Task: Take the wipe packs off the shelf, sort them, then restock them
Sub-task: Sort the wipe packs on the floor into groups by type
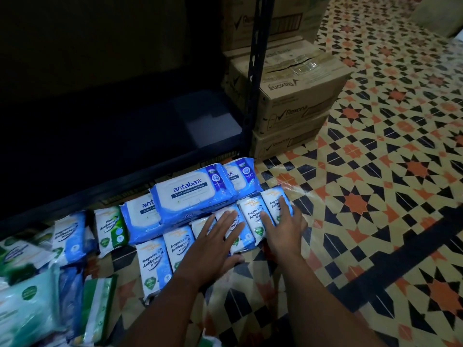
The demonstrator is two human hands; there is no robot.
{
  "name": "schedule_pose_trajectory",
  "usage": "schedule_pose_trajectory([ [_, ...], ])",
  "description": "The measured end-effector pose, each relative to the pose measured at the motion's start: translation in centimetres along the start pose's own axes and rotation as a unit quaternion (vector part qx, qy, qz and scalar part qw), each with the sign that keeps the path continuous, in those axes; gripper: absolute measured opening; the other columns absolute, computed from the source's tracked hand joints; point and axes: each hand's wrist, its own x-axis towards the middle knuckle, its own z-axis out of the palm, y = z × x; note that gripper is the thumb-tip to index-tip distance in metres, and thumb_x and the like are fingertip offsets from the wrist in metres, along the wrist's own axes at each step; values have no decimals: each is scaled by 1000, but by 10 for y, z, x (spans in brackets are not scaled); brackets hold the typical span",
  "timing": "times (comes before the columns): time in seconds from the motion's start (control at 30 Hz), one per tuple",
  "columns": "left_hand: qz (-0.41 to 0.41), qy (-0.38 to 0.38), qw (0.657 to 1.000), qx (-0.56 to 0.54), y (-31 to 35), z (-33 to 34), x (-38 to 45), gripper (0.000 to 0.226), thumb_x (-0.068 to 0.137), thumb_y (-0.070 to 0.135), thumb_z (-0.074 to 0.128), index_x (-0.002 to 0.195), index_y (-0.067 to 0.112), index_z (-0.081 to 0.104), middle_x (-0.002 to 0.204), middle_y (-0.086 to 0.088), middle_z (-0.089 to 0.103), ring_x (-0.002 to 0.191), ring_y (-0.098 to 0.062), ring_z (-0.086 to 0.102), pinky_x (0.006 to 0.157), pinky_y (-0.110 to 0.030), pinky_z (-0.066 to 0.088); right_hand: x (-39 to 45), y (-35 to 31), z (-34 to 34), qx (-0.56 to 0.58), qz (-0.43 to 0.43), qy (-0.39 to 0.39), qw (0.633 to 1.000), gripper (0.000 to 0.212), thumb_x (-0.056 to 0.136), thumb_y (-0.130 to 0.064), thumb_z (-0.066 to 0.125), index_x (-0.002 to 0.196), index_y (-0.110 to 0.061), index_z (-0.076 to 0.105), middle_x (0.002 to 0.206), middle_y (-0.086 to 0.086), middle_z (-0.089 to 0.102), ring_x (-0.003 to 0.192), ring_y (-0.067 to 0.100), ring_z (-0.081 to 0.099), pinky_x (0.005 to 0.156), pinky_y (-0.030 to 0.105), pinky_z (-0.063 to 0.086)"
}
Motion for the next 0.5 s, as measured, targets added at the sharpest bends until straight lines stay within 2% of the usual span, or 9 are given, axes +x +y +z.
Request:
schedule_pose_trajectory([
  [0.13,9,-11,1000,-22,-3,-1,3,76,100,63,41,160,20,22,169,-6,5,156,-20,-2,123,-46,7,3,2,-6,-13,-14,0,1000,63,94,-52,62,149,-29,42,159,8,29,144,30,23,112,45,32],
  [0.23,16,13,999,-25,-5,3,5,67,99,56,47,155,21,35,168,-8,15,156,-22,7,123,-47,13,5,5,-6,-36,-24,-4,999,63,93,-55,61,148,-30,44,157,7,32,141,30,28,111,45,34],
  [0.37,-6,35,999,-6,4,5,16,56,90,53,61,133,20,54,156,-16,40,150,-30,27,114,-57,35,3,5,-4,-35,-32,2,999,61,93,-55,61,147,-29,47,156,7,33,140,31,29,111,46,35],
  [0.5,-46,36,998,9,16,3,24,44,92,54,62,118,20,51,150,-18,43,147,-36,32,114,-61,32,5,6,-4,-34,-42,8,999,60,91,-54,63,143,-27,50,151,9,39,136,32,33,107,46,38],
])
